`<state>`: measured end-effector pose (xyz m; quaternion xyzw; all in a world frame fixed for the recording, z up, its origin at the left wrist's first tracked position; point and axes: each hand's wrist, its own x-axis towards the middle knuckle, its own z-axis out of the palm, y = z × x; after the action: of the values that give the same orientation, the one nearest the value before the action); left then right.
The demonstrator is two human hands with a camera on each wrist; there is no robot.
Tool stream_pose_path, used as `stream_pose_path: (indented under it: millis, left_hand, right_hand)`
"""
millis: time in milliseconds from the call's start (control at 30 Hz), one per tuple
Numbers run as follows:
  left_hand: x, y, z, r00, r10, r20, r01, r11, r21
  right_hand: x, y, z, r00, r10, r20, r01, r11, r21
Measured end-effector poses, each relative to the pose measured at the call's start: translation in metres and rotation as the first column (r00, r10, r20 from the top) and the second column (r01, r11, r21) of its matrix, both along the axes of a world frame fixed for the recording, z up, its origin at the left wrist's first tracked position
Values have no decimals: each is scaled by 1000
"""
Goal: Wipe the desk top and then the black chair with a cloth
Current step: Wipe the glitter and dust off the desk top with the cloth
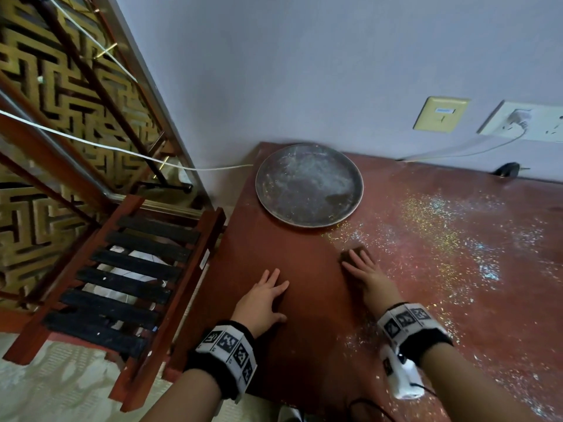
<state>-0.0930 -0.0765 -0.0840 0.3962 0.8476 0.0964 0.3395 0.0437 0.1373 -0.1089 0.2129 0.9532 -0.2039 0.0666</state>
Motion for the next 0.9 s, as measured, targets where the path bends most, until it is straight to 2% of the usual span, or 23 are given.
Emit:
stream_pose_path:
  millis: [33, 67, 133, 167, 267, 367, 400, 433, 467, 533, 567, 600, 667, 700, 733, 767, 833, 867, 900]
  left_hand:
    - [-2, 7, 0, 1000, -4, -3, 4, 1000, 0]
    - [-4, 14, -1, 1000, -13, -9, 13, 1000, 3]
    - [-7, 27, -4, 999, -40, -26, 40, 999, 9]
    - [-8, 33, -4, 998, -52, -31, 53, 999, 9]
    - [-15, 47, -6, 998, -59, -31, 60, 998, 28]
    - [-18, 57, -7, 1000, -17, -26, 19, 997, 78]
    - [-19, 61, -8, 1000, -6, -27, 9, 996, 89]
    - [-19, 66, -9, 1000, 1, -27, 2, 996, 94]
    - [-20, 69, -10, 1000, 3, -28, 0, 995, 99]
    - [-22, 76, -11, 999, -1, -35, 5, 995, 100]
    - [-23, 79, -11, 999, -4, -39, 8, 995, 101]
    - [-24, 80, -11, 999, -2, -38, 6, 995, 103]
    - [-25, 79, -11, 999, 22, -27, -19, 993, 117]
    - [-25, 79, -11, 999, 33, -26, -29, 991, 127]
    - [-24, 78, -12, 999, 39, -30, -35, 991, 131]
    - [-25, 79, -11, 998, 41, -39, -36, 992, 124]
    - [-28, 79, -12, 995, 61, -76, -54, 995, 89]
    - [-30, 80, -12, 992, 81, -93, -75, 995, 68]
    - [-33, 81, -11, 990, 93, -106, -88, 995, 49]
  right_hand:
    - [-7, -5, 3, 1000, -2, 28, 1, 1000, 8]
    - [-14, -14, 8, 996, 76, 49, -76, 997, 1]
    - [-22, -31, 7, 946, 324, 23, -321, 944, -75]
    - [-25, -32, 8, 925, 380, 0, -378, 919, -108]
    - [-35, 9, 5, 958, 287, -27, -288, 950, -122]
    - [-39, 44, 1, 999, 5, -42, -8, 997, -79]
    - [-41, 43, -1, 997, -32, -73, 27, 997, -70]
    - [-41, 38, -1, 993, 12, -121, -19, 998, -59]
    - [-41, 28, -4, 978, 130, -161, -139, 989, -48]
    - [-34, 15, -8, 904, 390, -173, -406, 912, -61]
    - [-28, 17, -8, 889, 419, -186, -437, 897, -63]
    - [-26, 26, -10, 899, 381, -215, -398, 916, -40]
    - [-23, 48, -10, 966, 166, -198, -180, 982, -54]
    - [-23, 52, -8, 978, 96, -187, -106, 993, -44]
    - [-26, 50, -6, 975, 97, -202, -105, 994, -32]
    - [-31, 42, -7, 961, 165, -223, -171, 985, -8]
    - [-39, 15, -13, 887, 395, -237, -390, 918, 69]
    - [-43, 7, -13, 863, 457, -215, -447, 889, 100]
    - [-48, 9, -14, 866, 451, -215, -441, 892, 96]
